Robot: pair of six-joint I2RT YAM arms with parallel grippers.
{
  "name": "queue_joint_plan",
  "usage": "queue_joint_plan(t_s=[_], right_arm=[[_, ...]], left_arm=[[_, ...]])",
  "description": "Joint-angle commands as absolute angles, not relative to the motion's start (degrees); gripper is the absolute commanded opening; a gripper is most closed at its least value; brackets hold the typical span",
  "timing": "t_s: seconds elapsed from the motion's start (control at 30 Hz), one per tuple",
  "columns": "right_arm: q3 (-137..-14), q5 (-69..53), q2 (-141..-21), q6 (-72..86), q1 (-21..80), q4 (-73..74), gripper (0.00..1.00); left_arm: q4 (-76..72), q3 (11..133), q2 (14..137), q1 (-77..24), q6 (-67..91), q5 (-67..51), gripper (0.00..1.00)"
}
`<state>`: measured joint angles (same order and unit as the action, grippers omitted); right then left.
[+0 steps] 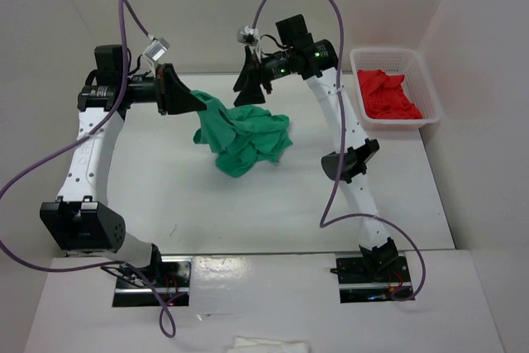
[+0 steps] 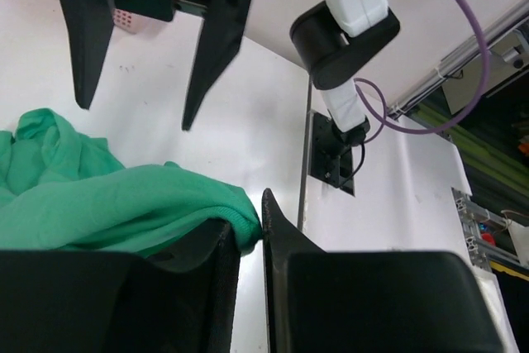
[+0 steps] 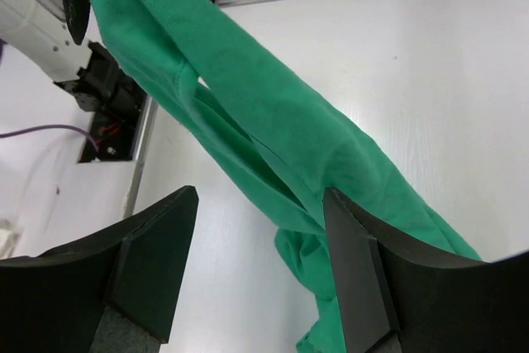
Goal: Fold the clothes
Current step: Flatten the tank top out
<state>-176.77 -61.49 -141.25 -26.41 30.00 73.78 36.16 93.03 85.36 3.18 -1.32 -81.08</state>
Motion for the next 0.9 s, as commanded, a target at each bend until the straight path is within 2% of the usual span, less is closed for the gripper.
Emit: queue_joint_plan(t_s=[0.0, 0.37, 0.87], right_arm=[[-175.87, -71.62, -141.5, -26.46, 30.41, 74.18, 0.71], [-170.78, -79.97, -139.05, -25.93, 31.46, 74.18, 0.71], [-169.01, -82.35, -136.67, -25.4, 33.13, 74.18, 0.71]], left_arm=[[33.93, 91.93, 83.58, 3.43, -3.25, -85.61, 0.21], [31.99, 90.18, 82.97, 3.43, -1.23, -85.61, 0.22], [31.46, 90.18, 83.5, 3.43, -1.23, -85.61, 0.22]])
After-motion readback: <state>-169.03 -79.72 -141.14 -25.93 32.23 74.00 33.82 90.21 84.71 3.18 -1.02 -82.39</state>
